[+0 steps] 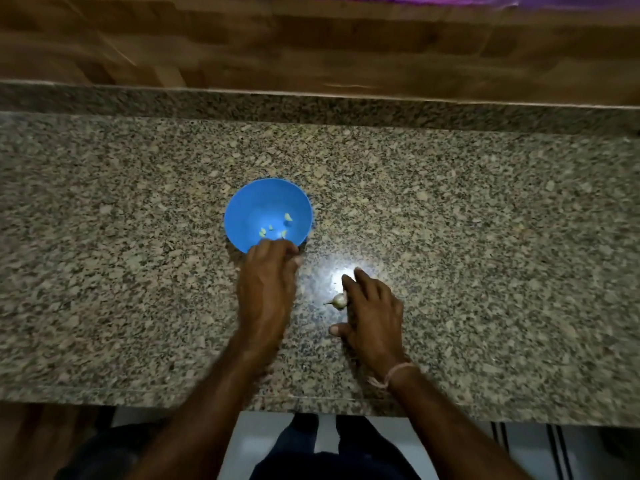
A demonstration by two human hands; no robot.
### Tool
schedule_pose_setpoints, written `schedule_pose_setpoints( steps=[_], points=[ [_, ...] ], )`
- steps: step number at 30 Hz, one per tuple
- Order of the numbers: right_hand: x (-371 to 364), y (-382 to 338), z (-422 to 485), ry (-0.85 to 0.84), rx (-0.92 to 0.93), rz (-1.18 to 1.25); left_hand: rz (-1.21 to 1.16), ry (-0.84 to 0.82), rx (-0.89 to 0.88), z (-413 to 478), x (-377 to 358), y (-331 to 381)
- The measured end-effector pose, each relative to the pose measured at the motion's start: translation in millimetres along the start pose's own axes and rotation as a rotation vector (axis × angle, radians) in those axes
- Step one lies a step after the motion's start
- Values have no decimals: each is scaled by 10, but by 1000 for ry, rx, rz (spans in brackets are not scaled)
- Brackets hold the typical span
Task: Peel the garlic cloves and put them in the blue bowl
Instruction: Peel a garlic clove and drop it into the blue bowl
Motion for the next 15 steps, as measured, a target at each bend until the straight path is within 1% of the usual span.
schedule_pose_setpoints(
  steps=[2,4,6,8,9,10,11,13,14,15],
  points=[
    [7,36,3,6,41,11,-117,-200,-25,-352,-297,155],
    [16,125,8,12,80,67,-126,-347,-33,-599,-641,178],
    [4,221,6,9,106,145,-62,-378,-25,-666,-880,136],
    [-10,301,-1,-1,137,216,-25,-337,5,-649,-992,91],
    [-7,327,-14,3,154,266,-74,-299,63,-646,-999,75],
    [3,353,-28,11,163,342,-194,-261,171,-658,-983,57],
    [32,380,-40,26,156,453,-381,-226,333,-677,-970,20],
    [116,433,-59,23,67,747,-825,-198,693,-768,-1036,-47],
    [163,443,-67,-2,17,865,-1011,-209,819,-816,-1082,-25],
    [215,439,-72,-19,-9,945,-1157,-213,898,-852,-1107,22]
  ],
)
Point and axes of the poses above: each hand's wrist, its own z-axis towards the middle knuckle, its own x-axis out of the back of the hand, y = z × x, the point moved 7 cm from there along z, towards the middle knuckle, and after that the axes turned 6 degrees about -z, right-handed, at the moved point
